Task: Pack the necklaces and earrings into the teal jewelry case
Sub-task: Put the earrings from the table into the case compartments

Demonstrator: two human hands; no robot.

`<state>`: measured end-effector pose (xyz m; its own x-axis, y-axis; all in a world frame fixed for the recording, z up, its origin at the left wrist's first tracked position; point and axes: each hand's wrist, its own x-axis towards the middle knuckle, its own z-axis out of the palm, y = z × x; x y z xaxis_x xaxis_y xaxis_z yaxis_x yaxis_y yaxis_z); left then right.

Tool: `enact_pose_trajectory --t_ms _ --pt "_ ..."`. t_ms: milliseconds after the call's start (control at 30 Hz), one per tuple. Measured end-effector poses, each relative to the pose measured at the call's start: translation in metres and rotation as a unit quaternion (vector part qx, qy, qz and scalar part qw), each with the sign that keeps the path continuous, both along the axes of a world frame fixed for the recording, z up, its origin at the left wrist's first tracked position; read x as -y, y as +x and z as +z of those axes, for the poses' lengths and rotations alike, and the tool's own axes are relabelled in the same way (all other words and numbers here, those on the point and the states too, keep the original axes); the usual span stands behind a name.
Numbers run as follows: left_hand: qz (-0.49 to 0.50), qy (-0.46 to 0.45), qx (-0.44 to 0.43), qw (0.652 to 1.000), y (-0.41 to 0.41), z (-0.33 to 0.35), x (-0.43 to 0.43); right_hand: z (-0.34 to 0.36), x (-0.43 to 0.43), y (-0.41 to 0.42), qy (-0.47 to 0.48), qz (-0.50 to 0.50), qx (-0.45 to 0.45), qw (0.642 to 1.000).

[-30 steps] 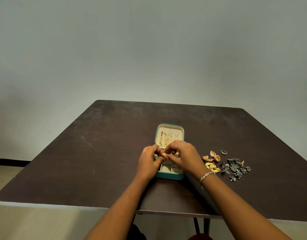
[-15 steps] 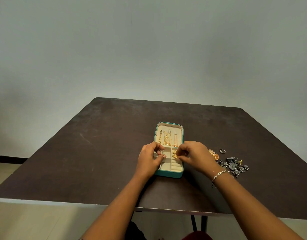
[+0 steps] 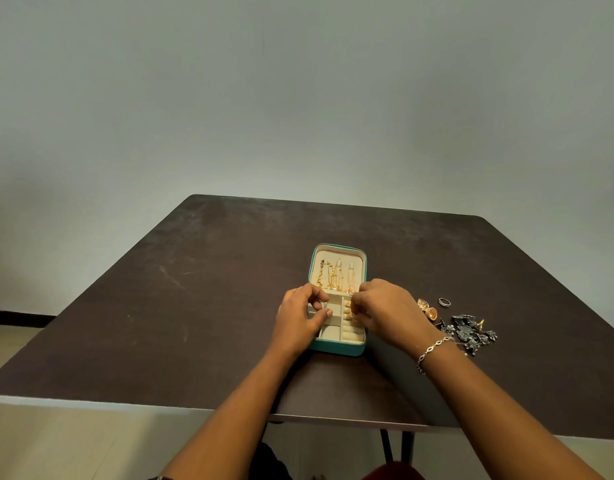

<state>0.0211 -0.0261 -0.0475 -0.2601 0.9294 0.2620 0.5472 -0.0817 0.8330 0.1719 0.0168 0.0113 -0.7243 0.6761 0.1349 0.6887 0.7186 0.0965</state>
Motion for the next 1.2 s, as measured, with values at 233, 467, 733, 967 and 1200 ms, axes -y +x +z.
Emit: enact_pose_trajectory --t_ms 233,467,733,967,1200 --pt "0.001 -0.003 -0.001 1.0 0.0 -0.001 0.0 -0.001 0.001 0.0 0.009 0.009 0.006 1.0" --pt "0.002 -0.004 -0.002 1.0 0.0 0.0 0.0 -0.005 0.006 0.01 -0.017 -0.016 -0.072 0.997" --pt "0.006 -0.003 -0.003 1.0 0.0 0.0 0.0 -0.02 0.008 0.013 -0.014 -0.013 -0.102 0.995" --pt "0.003 0.003 -0.001 1.0 0.0 0.0 0.001 -0.039 0.006 0.033 0.0 0.031 -0.258 0.966" --pt "0.001 -0.002 0.003 1.0 -0.001 -0.002 -0.001 -0.032 -0.017 0.077 0.015 -0.05 -0.343 0.938"
